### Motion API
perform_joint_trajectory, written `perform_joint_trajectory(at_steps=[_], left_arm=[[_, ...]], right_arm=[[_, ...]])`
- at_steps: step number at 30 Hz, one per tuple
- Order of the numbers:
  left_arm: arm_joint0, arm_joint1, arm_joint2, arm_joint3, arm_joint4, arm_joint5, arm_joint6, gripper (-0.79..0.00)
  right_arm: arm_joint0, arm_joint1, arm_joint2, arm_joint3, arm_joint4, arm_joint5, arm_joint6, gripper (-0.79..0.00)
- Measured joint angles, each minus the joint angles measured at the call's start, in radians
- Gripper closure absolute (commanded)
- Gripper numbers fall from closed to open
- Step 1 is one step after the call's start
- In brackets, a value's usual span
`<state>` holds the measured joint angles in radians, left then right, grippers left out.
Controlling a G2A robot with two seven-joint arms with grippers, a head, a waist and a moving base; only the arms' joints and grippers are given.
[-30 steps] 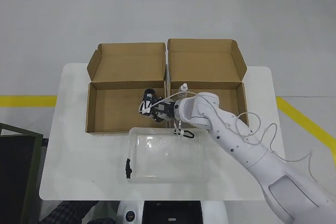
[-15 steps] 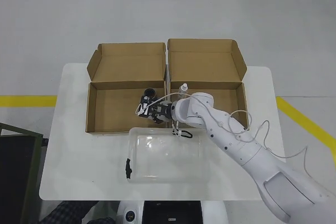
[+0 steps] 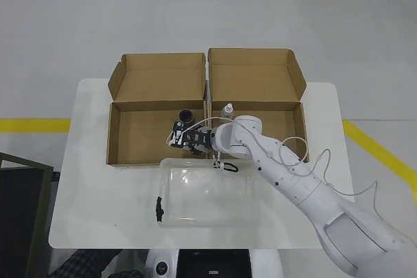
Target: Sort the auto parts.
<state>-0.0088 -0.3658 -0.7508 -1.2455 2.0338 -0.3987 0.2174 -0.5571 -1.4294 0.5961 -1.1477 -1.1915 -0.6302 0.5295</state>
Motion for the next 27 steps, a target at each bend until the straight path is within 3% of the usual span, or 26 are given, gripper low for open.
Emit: perform_joint_trajectory(at_steps=[12,20,27], left_arm=[[0.000,0.000,0.000,0.000,0.000,0.000,0.000,-0.785],[0.000,0.000,0.000,0.000,0.000,0.000,0.000,-0.785],[0.000,0.000,0.000,0.000,0.000,0.000,0.000,-0.785]], right_arm=[[-0.022,0.005,0.036,-0.061,-0.021,-0.010,0.002,-0.329],[-0.081,0.037,0.127,-0.216,-0.029,-0.019,-0.013,-0.339],[-0.202,0.084,0.250,-0.400,-0.045,-0.038,-0.009,-0.345]])
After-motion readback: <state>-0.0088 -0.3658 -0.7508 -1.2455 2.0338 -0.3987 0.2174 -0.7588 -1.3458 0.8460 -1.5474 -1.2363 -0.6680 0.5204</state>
